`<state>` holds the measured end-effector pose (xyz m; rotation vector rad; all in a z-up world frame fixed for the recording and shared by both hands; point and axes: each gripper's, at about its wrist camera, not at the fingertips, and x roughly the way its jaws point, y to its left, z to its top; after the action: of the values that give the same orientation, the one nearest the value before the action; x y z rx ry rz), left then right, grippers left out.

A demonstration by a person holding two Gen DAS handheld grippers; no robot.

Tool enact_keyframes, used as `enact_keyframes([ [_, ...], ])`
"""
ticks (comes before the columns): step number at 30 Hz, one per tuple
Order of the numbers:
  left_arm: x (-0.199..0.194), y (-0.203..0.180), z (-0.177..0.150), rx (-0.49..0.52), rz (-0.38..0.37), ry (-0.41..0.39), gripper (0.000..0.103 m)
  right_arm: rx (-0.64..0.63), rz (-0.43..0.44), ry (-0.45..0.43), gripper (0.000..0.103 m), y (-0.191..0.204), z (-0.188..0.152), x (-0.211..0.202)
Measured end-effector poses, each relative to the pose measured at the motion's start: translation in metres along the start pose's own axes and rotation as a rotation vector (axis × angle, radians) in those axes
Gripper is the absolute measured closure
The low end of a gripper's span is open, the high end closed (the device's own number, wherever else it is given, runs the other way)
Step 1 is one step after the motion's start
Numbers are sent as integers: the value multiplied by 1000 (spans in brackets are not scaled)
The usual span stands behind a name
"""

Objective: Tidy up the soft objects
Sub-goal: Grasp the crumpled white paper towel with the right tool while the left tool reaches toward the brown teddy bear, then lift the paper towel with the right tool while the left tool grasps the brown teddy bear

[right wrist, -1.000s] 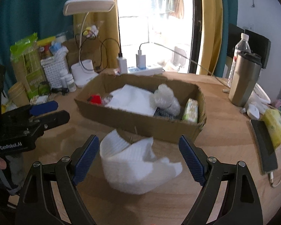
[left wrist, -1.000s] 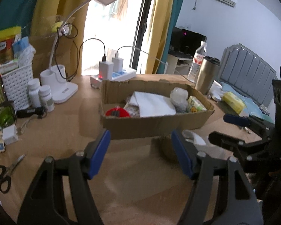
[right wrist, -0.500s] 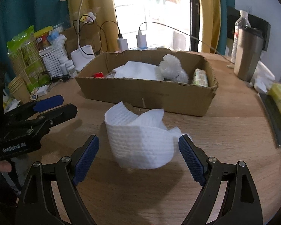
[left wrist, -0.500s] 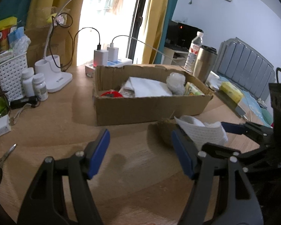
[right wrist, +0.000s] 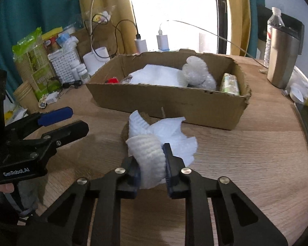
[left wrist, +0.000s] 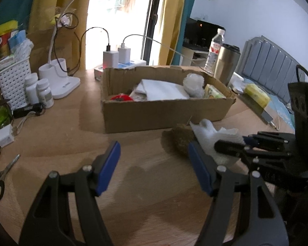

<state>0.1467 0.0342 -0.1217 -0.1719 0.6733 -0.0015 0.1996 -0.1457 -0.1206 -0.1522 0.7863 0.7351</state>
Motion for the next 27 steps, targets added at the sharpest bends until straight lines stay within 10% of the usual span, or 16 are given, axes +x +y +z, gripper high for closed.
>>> enact_keyframes([
  [27, 60, -87, 14, 115, 36, 141, 33, 134, 22, -90, 85, -103, -21, -36],
])
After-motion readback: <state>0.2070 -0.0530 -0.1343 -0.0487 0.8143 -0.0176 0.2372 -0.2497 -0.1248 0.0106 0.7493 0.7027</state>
